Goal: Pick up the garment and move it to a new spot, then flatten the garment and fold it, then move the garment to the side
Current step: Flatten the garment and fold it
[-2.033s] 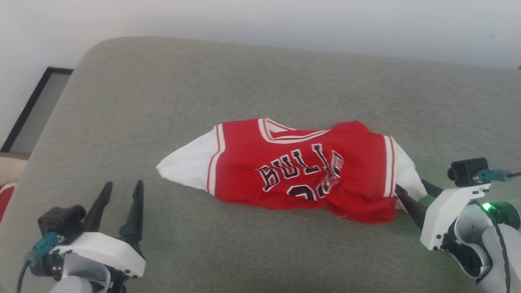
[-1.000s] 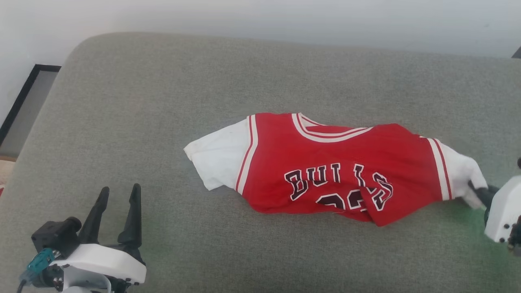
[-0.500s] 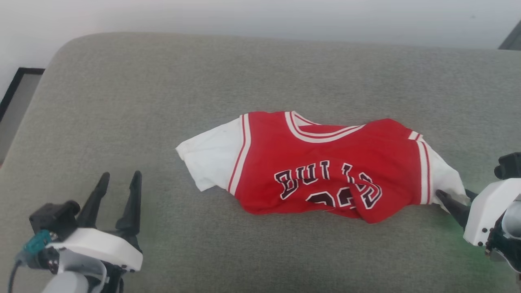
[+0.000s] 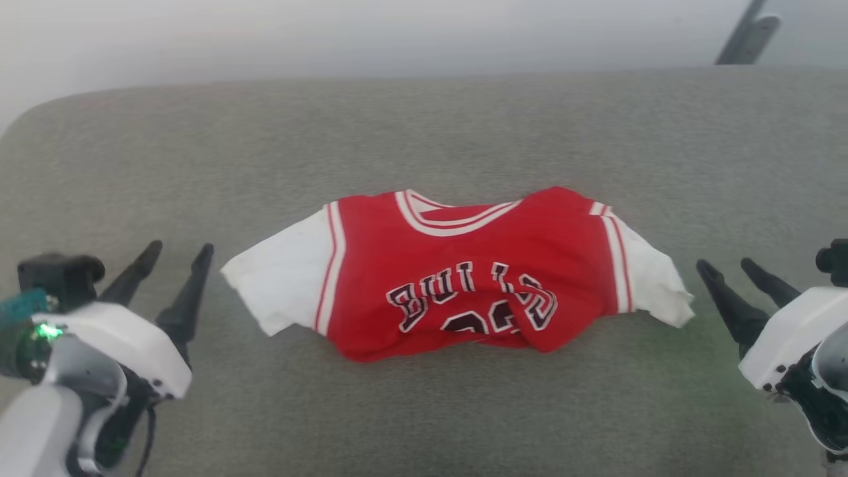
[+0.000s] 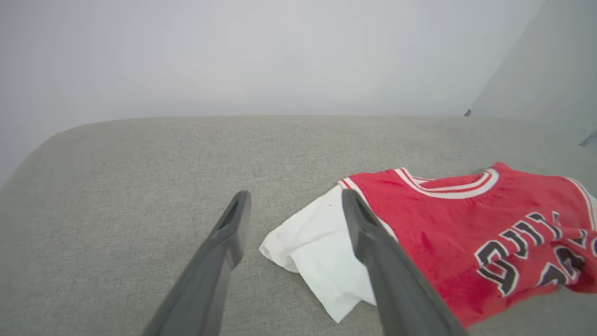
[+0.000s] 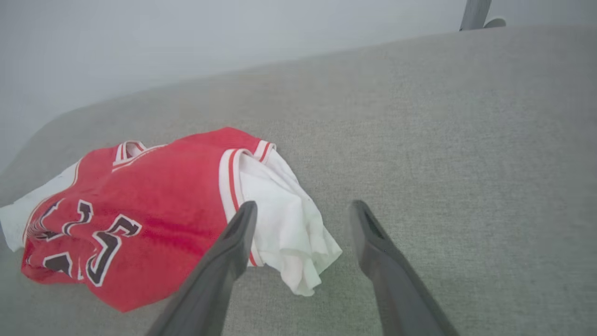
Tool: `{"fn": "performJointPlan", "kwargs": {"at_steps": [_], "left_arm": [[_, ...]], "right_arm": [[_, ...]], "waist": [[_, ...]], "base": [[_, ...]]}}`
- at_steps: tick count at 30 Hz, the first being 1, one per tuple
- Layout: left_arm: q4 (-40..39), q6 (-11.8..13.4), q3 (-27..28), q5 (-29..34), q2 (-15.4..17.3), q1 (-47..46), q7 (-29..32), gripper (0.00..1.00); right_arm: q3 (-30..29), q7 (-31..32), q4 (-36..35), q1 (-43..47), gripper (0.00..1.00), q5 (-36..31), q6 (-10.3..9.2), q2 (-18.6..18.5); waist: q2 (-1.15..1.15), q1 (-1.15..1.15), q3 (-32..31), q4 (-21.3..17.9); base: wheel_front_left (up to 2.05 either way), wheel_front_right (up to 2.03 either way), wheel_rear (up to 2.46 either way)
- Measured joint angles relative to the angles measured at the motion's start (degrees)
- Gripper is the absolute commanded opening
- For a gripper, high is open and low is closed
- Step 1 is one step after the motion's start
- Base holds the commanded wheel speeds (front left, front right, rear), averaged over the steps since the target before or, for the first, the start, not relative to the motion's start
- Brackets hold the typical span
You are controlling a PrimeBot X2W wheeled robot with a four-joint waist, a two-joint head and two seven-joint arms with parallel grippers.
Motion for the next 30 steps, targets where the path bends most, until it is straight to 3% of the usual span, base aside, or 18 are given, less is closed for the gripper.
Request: {"fn": "performJointPlan", "kwargs": {"at_steps": [4, 12, 20, 29, 30], "left_arm": [[2.19, -1.01, -0.43, -1.76, 2.36, -3.16, 6.39, 1.0], [7.69, -0.35, -2.07, -4.58, 4.91, -9.18, 19.31, 1.0], [15.28, 3.27, -5.55, -5.69, 5.86, -14.15, 32.74, 1.0], [20.58, 6.68, -6.37, -5.95, 5.75, -17.96, 38.79, 1.0], [20.96, 6.69, -6.53, -5.9, 5.7, -18.36, 39.04, 0.4]], "right_arm": [[-0.23, -2.48, -0.97, 0.16, 1.0, -0.42, -0.01, 1.27], [-0.56, -5.1, -1.59, 0.19, 1.0, -0.75, -0.01, 2.89], [-1.33, -10.38, -2.99, -0.69, 1.0, -1.43, -0.01, 4.22], [-0.23, -18.53, -5.95, -1.51, 1.0, -3.68, -0.01, 3.14], [-0.08, -19.3, -6.31, -1.59, 1.0, -3.86, -0.01, 3.04]], "waist": [[0.0, 0.0, 0.34, -2.65], [0.0, 0.0, 2.17, -6.72], [0.0, 0.0, 5.32, -10.2], [0.0, 0.0, 8.12, -12.28], [0.0, 0.0, 8.31, -12.3]], "base": [[0.0, 0.0, 0.0], [0.0, 0.0, 0.0], [0.0, 0.0, 0.0], [0.0, 0.0, 0.0], [0.0, 0.0, 0.0]]}}
